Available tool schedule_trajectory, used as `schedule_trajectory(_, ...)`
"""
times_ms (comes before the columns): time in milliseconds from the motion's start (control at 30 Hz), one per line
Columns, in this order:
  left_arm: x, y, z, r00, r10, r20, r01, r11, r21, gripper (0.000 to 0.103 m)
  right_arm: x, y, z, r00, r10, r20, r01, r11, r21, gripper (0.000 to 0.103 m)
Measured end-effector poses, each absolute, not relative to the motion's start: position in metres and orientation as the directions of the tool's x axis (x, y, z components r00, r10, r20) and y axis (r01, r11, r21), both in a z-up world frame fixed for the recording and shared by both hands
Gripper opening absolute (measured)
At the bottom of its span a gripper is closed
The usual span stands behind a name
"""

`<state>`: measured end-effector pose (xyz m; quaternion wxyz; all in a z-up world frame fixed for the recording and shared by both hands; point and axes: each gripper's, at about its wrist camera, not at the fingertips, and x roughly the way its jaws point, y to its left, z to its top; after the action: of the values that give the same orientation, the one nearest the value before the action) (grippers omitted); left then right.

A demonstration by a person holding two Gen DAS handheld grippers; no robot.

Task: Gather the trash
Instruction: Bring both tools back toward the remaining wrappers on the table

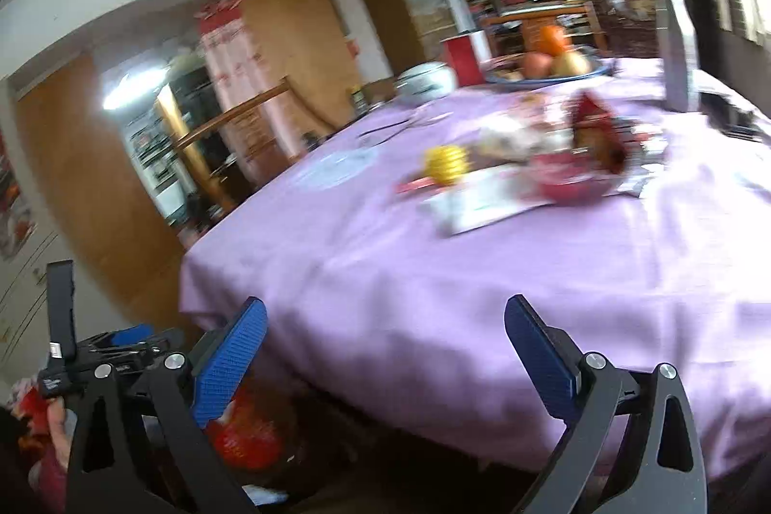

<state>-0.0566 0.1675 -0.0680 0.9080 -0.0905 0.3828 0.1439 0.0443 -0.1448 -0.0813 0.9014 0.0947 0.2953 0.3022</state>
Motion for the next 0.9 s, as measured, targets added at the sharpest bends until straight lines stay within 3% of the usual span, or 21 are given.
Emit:
schedule_trajectory(567,0.14,0.052,-0.048,0.677,0.028,-0.735,-0.08,0.996,-0.036,0.096,0.159,-0.26,-0.076,0.856,0.172,-0.487,-0.12,0.983,0.137,0.097)
schedule_trajectory(900,0.215,0.001,-0.063,0.661,-0.023,-0.75,0.009,1.0,-0.024,0.096,0.205,-0.274,-0.092,0.767,0.236,-0.597,-0.106,0.964,0.245,0.097)
